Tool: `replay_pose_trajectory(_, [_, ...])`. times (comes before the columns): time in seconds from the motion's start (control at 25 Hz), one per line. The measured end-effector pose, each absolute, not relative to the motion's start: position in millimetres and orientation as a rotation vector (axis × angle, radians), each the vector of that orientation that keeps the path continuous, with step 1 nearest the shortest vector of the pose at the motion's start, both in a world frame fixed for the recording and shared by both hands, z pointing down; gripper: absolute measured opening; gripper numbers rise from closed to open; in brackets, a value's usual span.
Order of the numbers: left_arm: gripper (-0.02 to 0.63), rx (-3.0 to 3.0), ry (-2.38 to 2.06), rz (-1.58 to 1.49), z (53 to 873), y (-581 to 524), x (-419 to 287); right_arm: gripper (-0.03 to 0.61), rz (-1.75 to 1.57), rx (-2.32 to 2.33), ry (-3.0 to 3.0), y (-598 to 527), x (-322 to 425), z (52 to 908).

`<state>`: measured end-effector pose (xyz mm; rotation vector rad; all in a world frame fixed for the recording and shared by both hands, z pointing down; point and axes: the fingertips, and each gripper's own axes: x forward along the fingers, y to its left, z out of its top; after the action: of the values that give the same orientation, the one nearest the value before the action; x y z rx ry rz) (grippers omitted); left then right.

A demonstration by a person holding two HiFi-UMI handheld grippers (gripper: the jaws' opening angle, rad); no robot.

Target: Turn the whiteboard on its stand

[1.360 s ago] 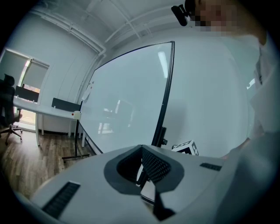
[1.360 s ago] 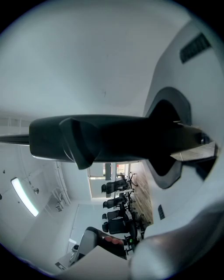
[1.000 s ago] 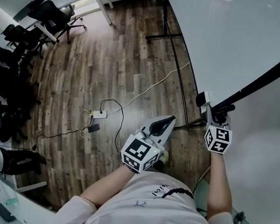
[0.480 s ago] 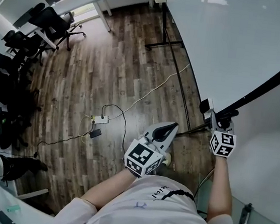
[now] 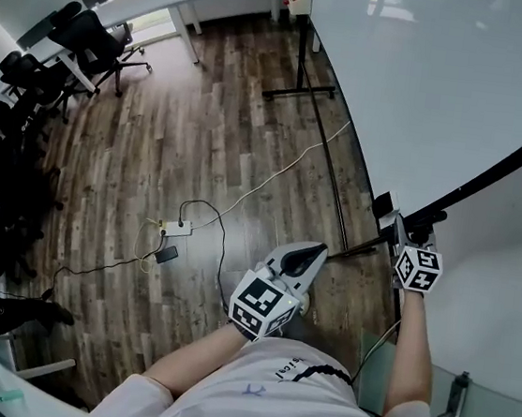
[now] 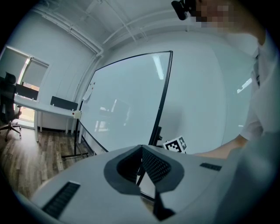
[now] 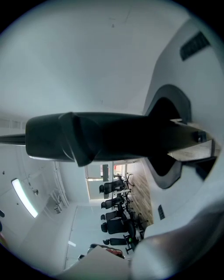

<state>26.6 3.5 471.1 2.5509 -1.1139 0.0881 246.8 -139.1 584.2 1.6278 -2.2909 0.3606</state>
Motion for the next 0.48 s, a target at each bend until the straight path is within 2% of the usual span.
replay_pose_trajectory(0.48, [0.012,2.578,-1.039,0.084,466,8,41,0.198,0.424,1.743,-2.202,-94,253,578])
